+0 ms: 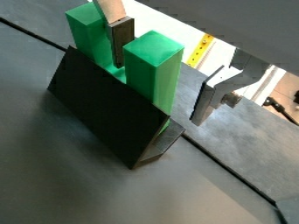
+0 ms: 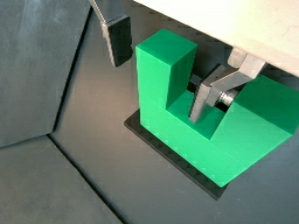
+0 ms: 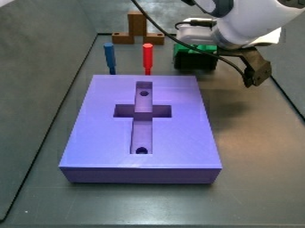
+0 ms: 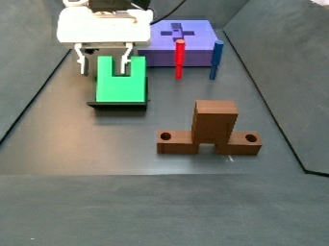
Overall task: Pick up the green object. Move up. Place the green object on the fixture. Regrasp the green object. Move to above the board. Insert the green object.
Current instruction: Regrasp the green object.
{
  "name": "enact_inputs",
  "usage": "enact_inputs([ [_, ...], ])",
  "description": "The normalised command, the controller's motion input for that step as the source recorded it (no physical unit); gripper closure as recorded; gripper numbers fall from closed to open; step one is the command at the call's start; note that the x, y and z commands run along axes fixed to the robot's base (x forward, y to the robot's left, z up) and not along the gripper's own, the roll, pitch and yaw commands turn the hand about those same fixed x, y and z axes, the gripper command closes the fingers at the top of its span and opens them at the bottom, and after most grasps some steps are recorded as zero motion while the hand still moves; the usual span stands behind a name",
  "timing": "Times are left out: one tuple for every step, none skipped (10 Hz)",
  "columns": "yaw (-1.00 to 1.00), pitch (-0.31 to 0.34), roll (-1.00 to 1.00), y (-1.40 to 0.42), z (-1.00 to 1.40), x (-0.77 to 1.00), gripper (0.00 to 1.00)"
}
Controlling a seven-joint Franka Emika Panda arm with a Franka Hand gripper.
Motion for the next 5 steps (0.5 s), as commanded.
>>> enact_inputs([
  [0.04,0.0,0.06,0.0,0.0,0.0,0.0],
  [0.0,0.0,0.06,0.0,0.0,0.0,0.0],
  [0.0,0.0,0.07,0.0,-0.03,0.0,0.0],
  [0.0,0.0,0.05,0.0,-0.01,0.0,0.0],
  [0.0,0.0,0.0,0.0,0.0,0.0,0.0],
])
